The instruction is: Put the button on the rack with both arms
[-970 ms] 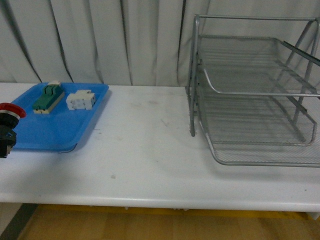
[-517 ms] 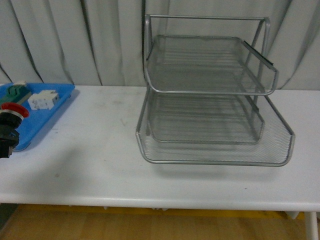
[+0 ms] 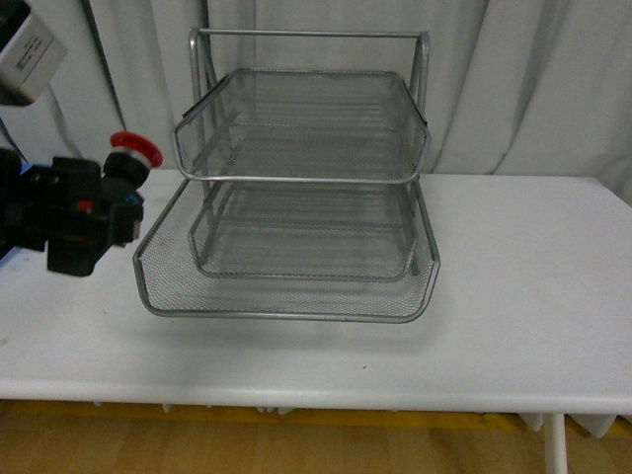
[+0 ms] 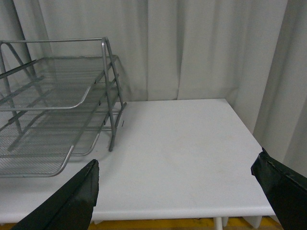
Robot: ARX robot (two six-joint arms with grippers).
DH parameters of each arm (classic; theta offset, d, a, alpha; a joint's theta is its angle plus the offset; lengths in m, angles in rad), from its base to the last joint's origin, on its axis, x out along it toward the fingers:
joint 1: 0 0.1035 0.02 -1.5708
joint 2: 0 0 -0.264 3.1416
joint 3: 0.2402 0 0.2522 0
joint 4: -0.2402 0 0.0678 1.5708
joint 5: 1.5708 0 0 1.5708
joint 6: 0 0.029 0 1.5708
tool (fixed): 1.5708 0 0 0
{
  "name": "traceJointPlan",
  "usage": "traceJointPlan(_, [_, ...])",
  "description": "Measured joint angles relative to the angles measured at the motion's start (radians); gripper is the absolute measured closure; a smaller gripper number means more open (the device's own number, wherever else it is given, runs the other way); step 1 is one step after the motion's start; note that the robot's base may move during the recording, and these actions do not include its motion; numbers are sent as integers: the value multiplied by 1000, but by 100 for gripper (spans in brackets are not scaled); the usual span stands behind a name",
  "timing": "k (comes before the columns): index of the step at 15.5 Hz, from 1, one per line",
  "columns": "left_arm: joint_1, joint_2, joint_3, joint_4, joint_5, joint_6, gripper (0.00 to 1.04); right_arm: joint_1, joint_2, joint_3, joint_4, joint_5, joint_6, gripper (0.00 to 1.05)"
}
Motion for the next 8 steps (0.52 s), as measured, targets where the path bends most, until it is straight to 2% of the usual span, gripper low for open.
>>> traceJointPlan(4, [-225,89,100,-27,-24,-28,69,0,0,0,1,-2,0,6])
traceJointPlan(8, [-262,143,125,-38,-14,-27,69,0,0,0,1,-2,0,6])
